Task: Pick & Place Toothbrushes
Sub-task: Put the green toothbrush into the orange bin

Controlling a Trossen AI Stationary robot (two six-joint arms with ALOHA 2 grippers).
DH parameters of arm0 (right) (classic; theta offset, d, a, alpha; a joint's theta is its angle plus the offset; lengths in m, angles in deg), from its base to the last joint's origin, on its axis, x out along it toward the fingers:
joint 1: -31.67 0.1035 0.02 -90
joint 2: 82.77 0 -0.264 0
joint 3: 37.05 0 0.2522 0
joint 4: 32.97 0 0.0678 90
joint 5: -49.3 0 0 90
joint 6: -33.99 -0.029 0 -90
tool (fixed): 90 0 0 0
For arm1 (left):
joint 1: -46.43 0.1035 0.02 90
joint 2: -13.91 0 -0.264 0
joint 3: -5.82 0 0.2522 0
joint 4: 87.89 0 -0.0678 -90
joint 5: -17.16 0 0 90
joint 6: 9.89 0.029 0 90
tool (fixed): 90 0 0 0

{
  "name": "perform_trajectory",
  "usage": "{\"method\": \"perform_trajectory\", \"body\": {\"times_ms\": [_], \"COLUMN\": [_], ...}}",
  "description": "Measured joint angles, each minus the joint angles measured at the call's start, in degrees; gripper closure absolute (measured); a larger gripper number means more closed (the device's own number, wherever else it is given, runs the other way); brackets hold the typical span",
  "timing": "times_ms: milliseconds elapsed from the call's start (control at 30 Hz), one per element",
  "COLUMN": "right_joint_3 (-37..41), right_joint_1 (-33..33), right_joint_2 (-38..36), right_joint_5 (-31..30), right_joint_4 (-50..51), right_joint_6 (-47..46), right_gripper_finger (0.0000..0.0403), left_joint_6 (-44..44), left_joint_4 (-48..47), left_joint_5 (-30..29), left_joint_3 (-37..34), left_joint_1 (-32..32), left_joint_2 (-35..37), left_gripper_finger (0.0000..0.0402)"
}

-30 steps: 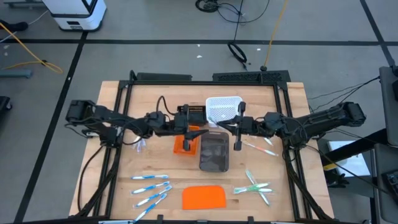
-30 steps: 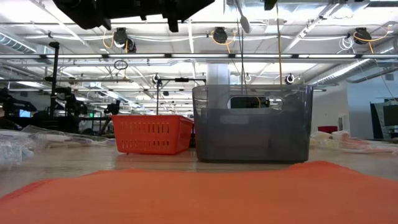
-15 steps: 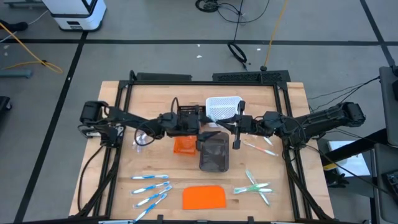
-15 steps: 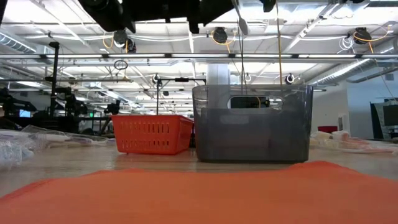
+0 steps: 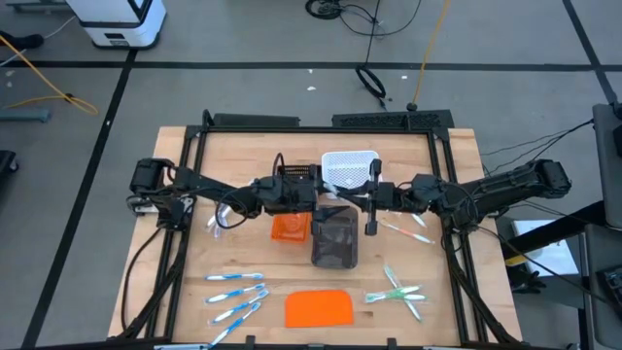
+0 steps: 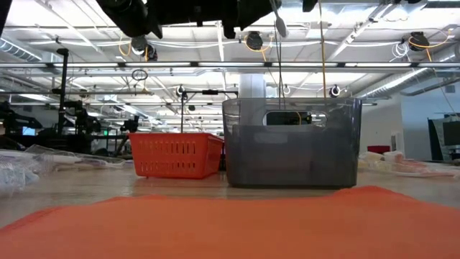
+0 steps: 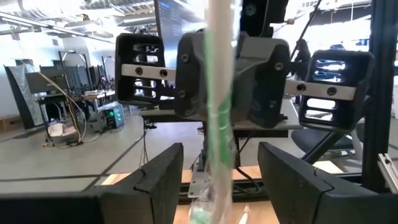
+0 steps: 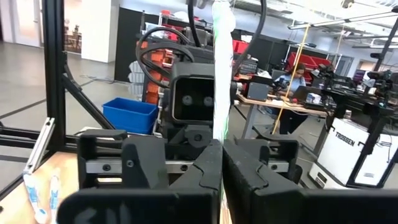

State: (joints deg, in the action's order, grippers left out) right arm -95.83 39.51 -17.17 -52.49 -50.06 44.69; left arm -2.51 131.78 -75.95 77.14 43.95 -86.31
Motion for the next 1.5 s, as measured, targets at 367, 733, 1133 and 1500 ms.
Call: {"method": "perform_trajectory", "body": {"times_ms": [367,733,1133,1500], "right_joint_3": [0.0,0.0,0.0,0.0], "right_joint_1": [0.0,0.0,0.0,0.0], "right_joint_2": [0.0,0.0,0.0,0.0], "right_joint_5": [0.0,0.0,0.0,-0.1], "right_joint_4": [0.1,0.2,0.2,0.4], "right_joint_6": [0.1,0.1,0.1,0.1], "right_gripper_finger": [0.0403,0.0403,0.0403,0.0403], "left_joint_6": [-0.2,-0.3,1.1,0.2], "left_joint_4": [-0.1,-0.1,-0.1,-0.8], "left_joint_5": [0.0,0.0,0.1,0.1], "left_joint_3": [0.0,0.0,0.0,0.0], "left_joint_1": [0.0,0.0,0.0,0.0], "left_joint_2": [0.0,0.0,0.0,0.1], "left_gripper_finger": [0.0190,0.0228,0.0389,0.0389]}}
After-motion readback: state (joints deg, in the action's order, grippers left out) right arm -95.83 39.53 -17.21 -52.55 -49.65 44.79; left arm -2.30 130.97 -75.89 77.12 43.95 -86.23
